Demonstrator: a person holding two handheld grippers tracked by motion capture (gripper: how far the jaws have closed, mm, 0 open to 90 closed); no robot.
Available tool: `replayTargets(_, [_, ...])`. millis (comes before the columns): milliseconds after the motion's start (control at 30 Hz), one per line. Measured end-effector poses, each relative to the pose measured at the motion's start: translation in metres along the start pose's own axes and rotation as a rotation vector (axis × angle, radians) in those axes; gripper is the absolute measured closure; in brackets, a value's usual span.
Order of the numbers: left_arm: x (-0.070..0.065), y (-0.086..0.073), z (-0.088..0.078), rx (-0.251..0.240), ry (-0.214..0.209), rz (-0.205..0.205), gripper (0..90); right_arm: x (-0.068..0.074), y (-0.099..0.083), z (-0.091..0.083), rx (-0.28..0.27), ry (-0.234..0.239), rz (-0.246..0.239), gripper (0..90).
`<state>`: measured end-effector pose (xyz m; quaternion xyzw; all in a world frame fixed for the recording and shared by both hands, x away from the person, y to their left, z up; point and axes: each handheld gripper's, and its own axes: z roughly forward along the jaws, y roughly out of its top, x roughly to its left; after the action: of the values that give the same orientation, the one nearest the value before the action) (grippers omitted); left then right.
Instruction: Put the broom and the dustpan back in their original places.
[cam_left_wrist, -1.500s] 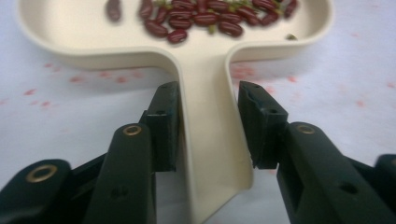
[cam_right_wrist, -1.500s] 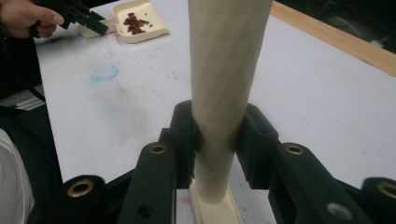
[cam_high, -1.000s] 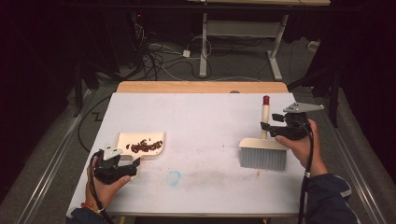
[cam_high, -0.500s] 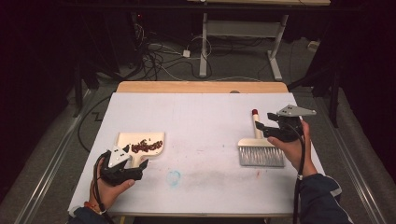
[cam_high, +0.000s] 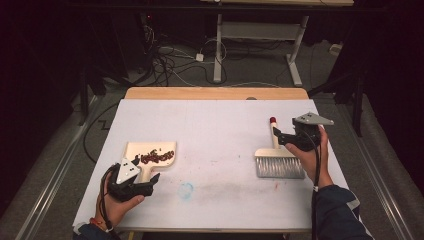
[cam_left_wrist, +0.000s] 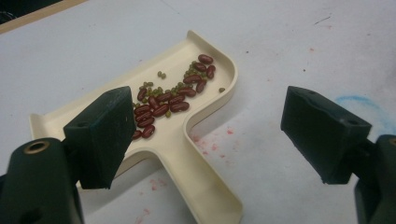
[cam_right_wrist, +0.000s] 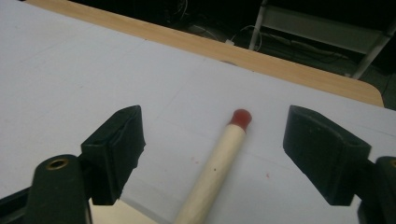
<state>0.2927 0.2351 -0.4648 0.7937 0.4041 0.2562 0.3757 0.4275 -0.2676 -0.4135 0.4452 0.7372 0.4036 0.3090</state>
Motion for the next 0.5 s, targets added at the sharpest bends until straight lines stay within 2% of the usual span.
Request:
replayTargets(100, [-0.001, 0.000, -0.001, -0.009, -0.003, 0.010, 17.9, -0.001, -0.002, 0.005, 0.007, -0.028, 0.007, 16.6])
replayTargets(167, [-0.001, 0.000, -0.003, -0.019, -0.003, 0.014, 17.9, 0.000, -0.002, 0.007, 0.012, -0.030, 0.008, 16.9])
replayTargets(267, [-0.003, 0.000, -0.004, -0.025, -0.009, 0.018, 17.6, 0.002, -0.001, 0.004, -0.011, -0.040, 0.016, 16.7])
replayTargets(367, [-0.004, -0.001, -0.004, -0.020, -0.015, 0.022, 17.6, 0.007, 0.000, -0.002, -0.037, -0.033, 0.012, 16.7])
replayTargets(500, [-0.007, -0.001, -0.003, -0.017, -0.021, 0.033, 17.6, 0.014, 0.001, -0.008, -0.046, -0.002, 0.000, 16.5])
